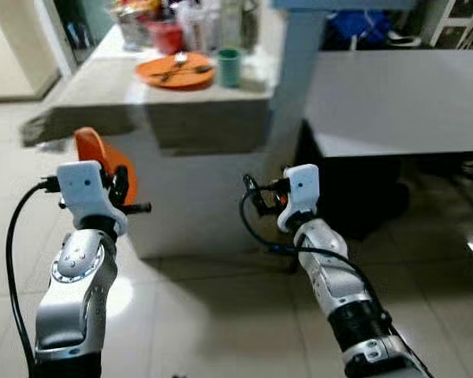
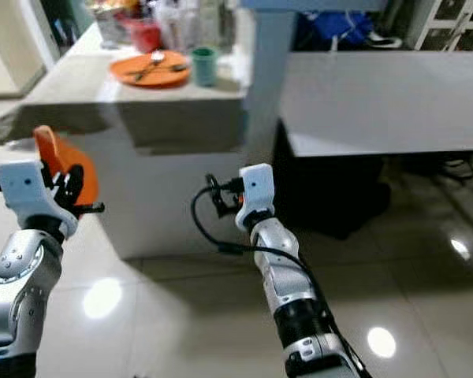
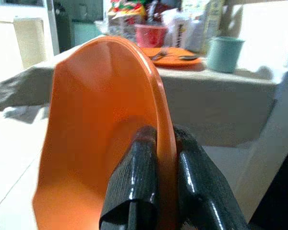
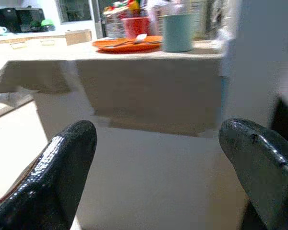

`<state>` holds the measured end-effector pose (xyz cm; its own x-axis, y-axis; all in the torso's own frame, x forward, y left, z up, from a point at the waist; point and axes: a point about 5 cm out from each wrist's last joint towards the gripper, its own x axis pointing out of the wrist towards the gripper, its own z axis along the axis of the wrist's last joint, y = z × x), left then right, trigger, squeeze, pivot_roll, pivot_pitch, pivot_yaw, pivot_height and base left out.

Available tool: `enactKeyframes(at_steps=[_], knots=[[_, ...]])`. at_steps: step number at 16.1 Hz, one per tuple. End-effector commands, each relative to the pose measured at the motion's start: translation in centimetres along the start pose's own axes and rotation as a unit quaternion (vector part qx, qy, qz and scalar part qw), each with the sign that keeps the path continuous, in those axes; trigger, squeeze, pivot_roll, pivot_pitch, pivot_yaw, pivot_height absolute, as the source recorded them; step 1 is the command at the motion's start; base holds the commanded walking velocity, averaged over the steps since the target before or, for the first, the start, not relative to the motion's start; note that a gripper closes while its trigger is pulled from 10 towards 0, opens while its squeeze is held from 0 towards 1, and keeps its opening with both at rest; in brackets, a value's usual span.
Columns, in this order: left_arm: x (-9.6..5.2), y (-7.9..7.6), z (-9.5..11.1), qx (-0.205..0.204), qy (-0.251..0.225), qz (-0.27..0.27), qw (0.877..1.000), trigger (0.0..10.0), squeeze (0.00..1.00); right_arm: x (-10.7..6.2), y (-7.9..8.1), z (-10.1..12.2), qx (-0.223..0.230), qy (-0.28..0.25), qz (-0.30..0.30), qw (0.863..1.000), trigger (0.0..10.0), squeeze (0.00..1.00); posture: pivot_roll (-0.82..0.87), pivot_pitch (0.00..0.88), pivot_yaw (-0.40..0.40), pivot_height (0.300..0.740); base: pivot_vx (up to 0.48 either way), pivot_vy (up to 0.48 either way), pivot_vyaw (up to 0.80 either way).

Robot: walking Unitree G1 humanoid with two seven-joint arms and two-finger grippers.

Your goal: Setting the table

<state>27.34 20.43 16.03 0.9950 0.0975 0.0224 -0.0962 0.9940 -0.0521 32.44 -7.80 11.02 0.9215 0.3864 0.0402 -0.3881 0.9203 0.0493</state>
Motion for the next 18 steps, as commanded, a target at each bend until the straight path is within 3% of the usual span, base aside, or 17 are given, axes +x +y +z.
enactKeyframes(at_steps=[1,18], knots=[[0.5,-0.9,0.9,0.002,-0.023,-0.014,1.000,0.0,0.00,-0.1,-0.8,0.5,-0.012,-0.009,-0.012,1.000,10.0,0.00,-0.03,0.000,0.035,0.740,0.300,-0.371,0.00],[1.3,-1.8,0.7,0.025,-0.027,-0.028,0.999,0.0,0.00,-0.4,-1.2,0.4,-0.018,-0.008,-0.022,1.000,10.0,0.00,-0.05,0.000,0.044,0.740,0.314,-0.360,0.00]])
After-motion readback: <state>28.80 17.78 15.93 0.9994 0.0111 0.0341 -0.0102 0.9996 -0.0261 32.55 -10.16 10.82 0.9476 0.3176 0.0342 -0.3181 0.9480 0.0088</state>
